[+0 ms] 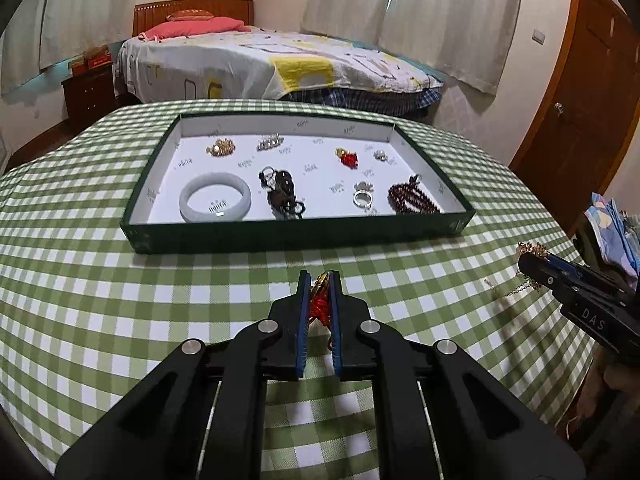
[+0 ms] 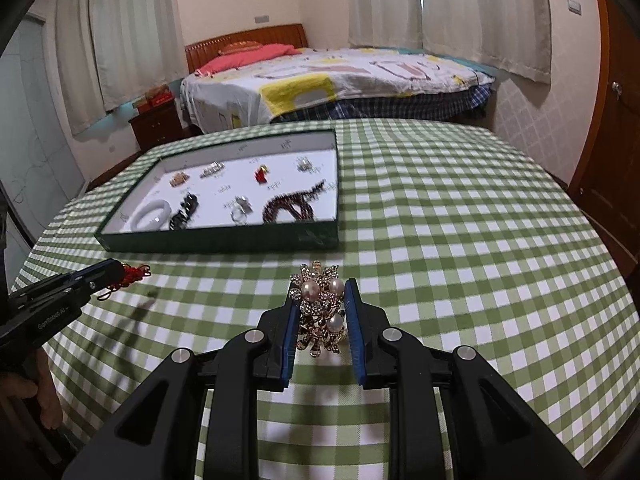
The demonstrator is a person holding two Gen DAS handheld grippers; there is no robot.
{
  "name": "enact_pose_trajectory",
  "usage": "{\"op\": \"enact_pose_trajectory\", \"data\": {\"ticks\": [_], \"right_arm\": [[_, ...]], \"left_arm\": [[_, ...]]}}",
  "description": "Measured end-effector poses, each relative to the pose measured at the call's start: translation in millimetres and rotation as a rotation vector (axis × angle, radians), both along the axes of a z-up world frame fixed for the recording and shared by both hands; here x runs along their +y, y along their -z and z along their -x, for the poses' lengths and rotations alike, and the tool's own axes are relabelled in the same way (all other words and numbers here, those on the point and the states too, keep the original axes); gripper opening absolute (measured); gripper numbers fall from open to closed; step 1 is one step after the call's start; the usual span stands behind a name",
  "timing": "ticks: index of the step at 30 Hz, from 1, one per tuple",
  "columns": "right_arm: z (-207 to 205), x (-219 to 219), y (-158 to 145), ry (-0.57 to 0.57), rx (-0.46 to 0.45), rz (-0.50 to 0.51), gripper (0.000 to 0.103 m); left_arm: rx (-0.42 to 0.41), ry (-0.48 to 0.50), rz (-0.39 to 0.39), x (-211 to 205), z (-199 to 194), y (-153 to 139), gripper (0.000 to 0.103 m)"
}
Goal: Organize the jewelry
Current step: 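Lower the pendant into the box with the left tool while the right tool places the pearl brooch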
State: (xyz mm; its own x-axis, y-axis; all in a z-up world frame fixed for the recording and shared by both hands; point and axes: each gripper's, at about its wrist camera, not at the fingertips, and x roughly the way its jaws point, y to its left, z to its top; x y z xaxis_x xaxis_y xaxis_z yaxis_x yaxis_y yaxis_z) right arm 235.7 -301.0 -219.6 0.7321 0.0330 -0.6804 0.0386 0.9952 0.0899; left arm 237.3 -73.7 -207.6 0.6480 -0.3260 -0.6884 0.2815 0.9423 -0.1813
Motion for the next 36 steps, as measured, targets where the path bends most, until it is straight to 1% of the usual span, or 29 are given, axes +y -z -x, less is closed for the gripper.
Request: {"op": "enact_pose_trajectory", "data": {"ticks": [8,12,18,21,26,32,34,36], "right_arm": [[-6,8,-22,-0.027,-0.057,-0.036,0.023],[-15,15,-34,-0.047,-0.088,-0.052,0.023],[-34,30,-62,-0.088,-0.177,-0.039,0.023],[-47,37,-77,-0.106,-0.227,-0.033,0.023],[-76,49,-98,-0.131,-0.311,-0.048,0.023],[-112,62,-108,-0.154,-0.376,-0.057,0.023],[-125,66,-105,-0.159,-0.385,-0.062,0.023],[-133,70,-98,-0.160,-0.382,-0.067,0.023]], "left_arm": [[-0.066,-0.004,0.017,5,1,-24,0.009],[-0.104,-0.010,0.030,9,-5,-40,0.009],[-0.184,-0.023,0.050,12,-22,-67,0.009],[-0.241,-0.031,0.056,14,-35,-85,0.009],[-0.323,-0.045,0.054,14,-59,-106,0.009],[-0.360,-0.062,0.057,13,-96,-113,0.009],[-0.361,-0.062,0.052,11,-106,-110,0.009],[-0.345,-0.065,0.049,9,-117,-102,0.009]]}}
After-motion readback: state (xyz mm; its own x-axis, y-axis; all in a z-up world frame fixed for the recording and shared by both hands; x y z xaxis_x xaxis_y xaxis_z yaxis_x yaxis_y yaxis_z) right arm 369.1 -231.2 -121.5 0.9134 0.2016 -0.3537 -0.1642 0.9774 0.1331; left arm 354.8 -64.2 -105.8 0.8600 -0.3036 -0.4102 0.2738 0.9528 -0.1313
